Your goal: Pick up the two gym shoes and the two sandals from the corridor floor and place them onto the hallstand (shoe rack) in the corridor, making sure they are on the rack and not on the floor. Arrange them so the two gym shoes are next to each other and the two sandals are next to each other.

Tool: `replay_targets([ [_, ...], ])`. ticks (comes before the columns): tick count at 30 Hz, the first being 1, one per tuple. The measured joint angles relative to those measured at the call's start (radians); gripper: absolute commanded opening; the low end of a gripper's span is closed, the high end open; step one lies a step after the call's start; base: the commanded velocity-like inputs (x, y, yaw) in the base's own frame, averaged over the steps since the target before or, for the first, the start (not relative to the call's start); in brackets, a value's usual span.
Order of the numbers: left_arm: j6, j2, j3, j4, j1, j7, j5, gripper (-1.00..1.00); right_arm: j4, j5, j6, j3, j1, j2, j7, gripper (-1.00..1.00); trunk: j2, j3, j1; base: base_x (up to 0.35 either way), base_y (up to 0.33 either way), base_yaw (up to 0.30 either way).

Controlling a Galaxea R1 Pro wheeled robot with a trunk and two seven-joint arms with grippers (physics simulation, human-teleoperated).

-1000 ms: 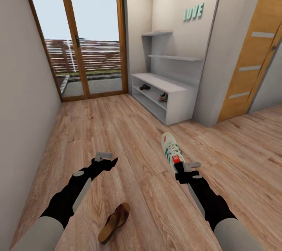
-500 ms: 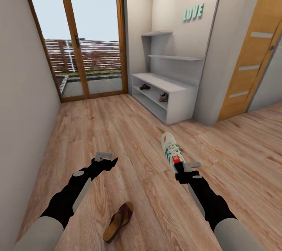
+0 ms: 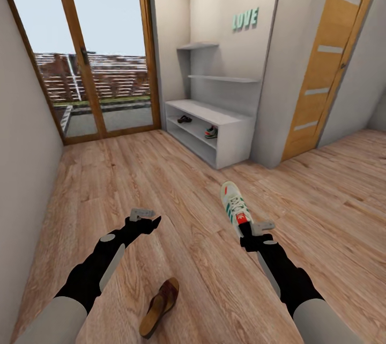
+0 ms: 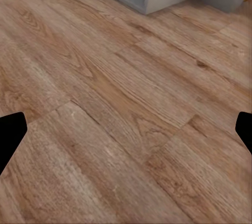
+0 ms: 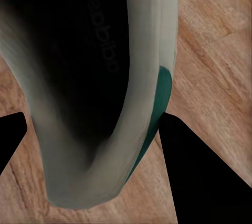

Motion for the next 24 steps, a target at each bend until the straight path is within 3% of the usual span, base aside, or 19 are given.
replay_targets([
  [11, 0.012, 0.001, 0.007, 0.025, 0.0, 0.006, 0.001, 1.0, 0.0, 0.0, 0.0, -0.001, 0.0, 0.0, 0.001, -1.0, 0.0, 0.0, 0.0, 0.0, 0.001, -0.007],
  [16, 0.003, 0.006, 0.012, 0.118, 0.0, 0.035, -0.004, 1.0, -0.01, 0.0, 0.0, -0.004, 0.0, 0.0, 0.002, -1.0, 0.0, 0.0, 0.0, 0.0, 0.0, 0.0],
  [22, -0.003, 0.006, 0.01, 0.13, 0.0, 0.081, -0.005, 1.0, -0.095, 0.0, 0.0, -0.001, 0.0, 0.0, 0.002, -1.0, 0.0, 0.0, 0.0, 0.0, 0.0, 0.0],
  [24, -0.003, 0.006, 0.008, 0.133, 0.0, 0.093, -0.005, 1.0, -0.214, -0.003, 0.002, 0.001, 0.0, 0.0, 0.001, -1.0, 0.0, 0.0, 0.0, 0.0, 0.0, 0.0],
])
